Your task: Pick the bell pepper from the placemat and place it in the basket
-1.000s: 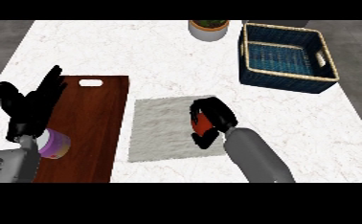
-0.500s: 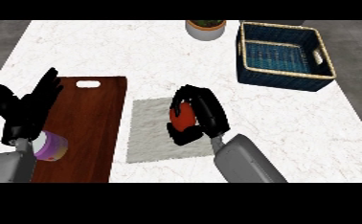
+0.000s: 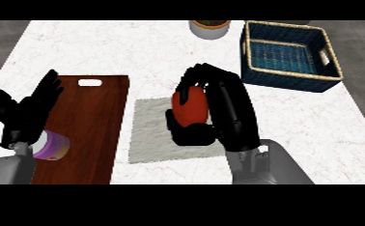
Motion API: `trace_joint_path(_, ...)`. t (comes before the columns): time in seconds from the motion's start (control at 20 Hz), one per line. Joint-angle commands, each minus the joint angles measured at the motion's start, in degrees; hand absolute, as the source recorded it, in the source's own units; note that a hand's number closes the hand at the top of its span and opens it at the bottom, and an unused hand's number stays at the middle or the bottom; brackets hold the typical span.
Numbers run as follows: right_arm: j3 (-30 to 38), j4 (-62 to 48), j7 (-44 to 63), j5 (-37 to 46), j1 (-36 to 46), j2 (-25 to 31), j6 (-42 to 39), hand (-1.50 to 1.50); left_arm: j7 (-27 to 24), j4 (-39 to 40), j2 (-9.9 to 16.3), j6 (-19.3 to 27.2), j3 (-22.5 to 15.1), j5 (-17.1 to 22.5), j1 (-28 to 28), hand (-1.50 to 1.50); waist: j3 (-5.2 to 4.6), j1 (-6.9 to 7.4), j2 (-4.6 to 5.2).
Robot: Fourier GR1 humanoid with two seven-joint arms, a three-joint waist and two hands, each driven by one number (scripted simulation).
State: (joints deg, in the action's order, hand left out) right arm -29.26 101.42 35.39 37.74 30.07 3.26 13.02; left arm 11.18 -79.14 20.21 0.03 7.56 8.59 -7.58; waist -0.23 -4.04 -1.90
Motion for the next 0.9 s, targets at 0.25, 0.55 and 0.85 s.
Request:
trace_joint_path(0.25, 12.49, 14.92, 28.11, 6.39, 17.81, 0.75, -16.41, 1.5, 1.14, -2.94, -1.99, 0.41, -2.76, -1.73, -2.15, 0.0, 0.18, 3.51, 1.48)
trace_joint_path(0.55, 21.33, 8.98, 25.88, 5.42, 21.36, 8.48, -22.39, 1.5, 0.58, -2.8, -3.19, 0.0, -2.4, -1.28, -0.17, 0.0, 0.2, 3.83, 1.72)
trace_joint_path(0.85, 28.28, 1.65, 19.59, 4.38, 22.79, 13.01, -22.07, 1.5, 2.52, 0.05, -1.02, -0.89, 0.08, -0.95, -5.52, 0.0, 0.22, 4.01, 1.89)
